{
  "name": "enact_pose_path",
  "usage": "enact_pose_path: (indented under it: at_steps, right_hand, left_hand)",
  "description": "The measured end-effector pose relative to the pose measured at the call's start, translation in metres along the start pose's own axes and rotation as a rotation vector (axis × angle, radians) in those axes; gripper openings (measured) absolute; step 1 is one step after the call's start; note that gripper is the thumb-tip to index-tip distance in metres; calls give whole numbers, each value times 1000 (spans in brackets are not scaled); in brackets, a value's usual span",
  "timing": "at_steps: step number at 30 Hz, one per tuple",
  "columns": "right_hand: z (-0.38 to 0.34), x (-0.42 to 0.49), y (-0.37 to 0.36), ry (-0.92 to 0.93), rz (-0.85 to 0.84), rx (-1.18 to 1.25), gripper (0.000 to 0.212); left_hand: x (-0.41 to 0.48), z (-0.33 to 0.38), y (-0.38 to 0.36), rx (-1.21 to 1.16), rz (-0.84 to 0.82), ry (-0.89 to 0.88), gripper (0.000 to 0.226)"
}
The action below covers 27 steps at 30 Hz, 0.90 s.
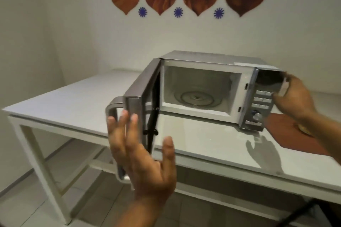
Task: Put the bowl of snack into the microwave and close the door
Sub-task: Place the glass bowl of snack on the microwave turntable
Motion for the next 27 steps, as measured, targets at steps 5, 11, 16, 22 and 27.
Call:
enact_pose_path:
  at_steps: [5, 11, 16, 22, 27]
  right_hand:
    - [68, -41, -16, -65, -80, 26, 65]
    - [169, -51, -26, -206, -155, 74, 44]
    - [237, -24, -42, -246, -173, 86, 54]
    - [284, 19, -80, -316, -232, 30, 80]
    - [306, 32, -99, -349, -287, 109, 57]
  left_hand:
    - [-71, 17, -134, -59, -562, -1, 60]
    - [-151, -20, -279, 75, -1029, 201, 69]
    - [-195, -43, -349, 168, -1191, 164, 71]
    - [-228, -78, -360, 338, -1316, 233, 81]
    - [-229, -83, -357, 346, -1342, 287, 83]
Point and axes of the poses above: each hand's wrist, its own x-axis towards the middle knuckle, its own y-axis out of the back of the hand, z = x × y, the point moved 10 cm from there along x, towards the middle knuckle, and after that the axes turned 6 degrees about -x, right-handed, at the moved point
